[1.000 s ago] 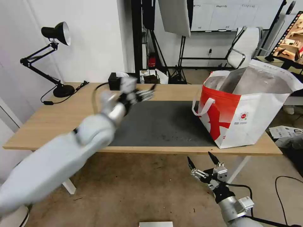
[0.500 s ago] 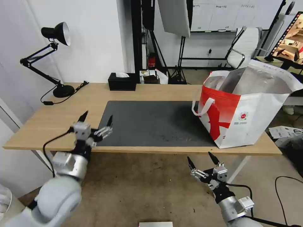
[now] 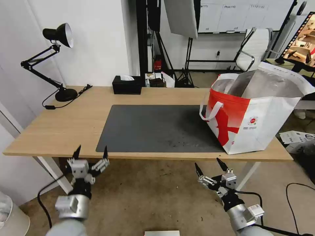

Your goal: Pick up the trash from the table and place it into the takeout bag.

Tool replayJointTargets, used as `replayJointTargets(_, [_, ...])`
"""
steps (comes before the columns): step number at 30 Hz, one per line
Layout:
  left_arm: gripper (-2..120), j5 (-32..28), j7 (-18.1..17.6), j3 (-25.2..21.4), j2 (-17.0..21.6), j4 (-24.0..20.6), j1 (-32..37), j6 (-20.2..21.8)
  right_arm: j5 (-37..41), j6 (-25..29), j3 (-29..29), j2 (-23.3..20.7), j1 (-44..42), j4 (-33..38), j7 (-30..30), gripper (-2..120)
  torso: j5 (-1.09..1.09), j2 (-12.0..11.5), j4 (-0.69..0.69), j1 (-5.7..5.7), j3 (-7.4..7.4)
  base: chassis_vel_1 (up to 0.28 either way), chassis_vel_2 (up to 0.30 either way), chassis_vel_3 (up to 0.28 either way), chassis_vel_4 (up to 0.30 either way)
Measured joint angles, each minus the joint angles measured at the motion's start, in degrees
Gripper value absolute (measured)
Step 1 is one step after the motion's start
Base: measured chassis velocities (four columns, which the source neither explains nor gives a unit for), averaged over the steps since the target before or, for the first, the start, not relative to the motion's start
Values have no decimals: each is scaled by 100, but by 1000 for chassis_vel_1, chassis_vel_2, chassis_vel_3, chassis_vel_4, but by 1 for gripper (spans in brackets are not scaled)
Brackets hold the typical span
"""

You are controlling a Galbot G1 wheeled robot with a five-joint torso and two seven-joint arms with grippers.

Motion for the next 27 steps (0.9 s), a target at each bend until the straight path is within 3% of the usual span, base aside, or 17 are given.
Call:
replayJointTargets(11, [100, -11, 268, 81, -224, 430, 29, -359, 0, 0, 0, 0, 0, 0, 0, 100, -1, 0, 0, 0, 0, 0, 0, 0, 0])
replayJointTargets(27, [100, -73, 344, 61, -192, 433, -62, -390, 0, 0, 0, 0, 0, 0, -1, 100, -1, 0, 1, 0, 0, 0, 0, 0, 0])
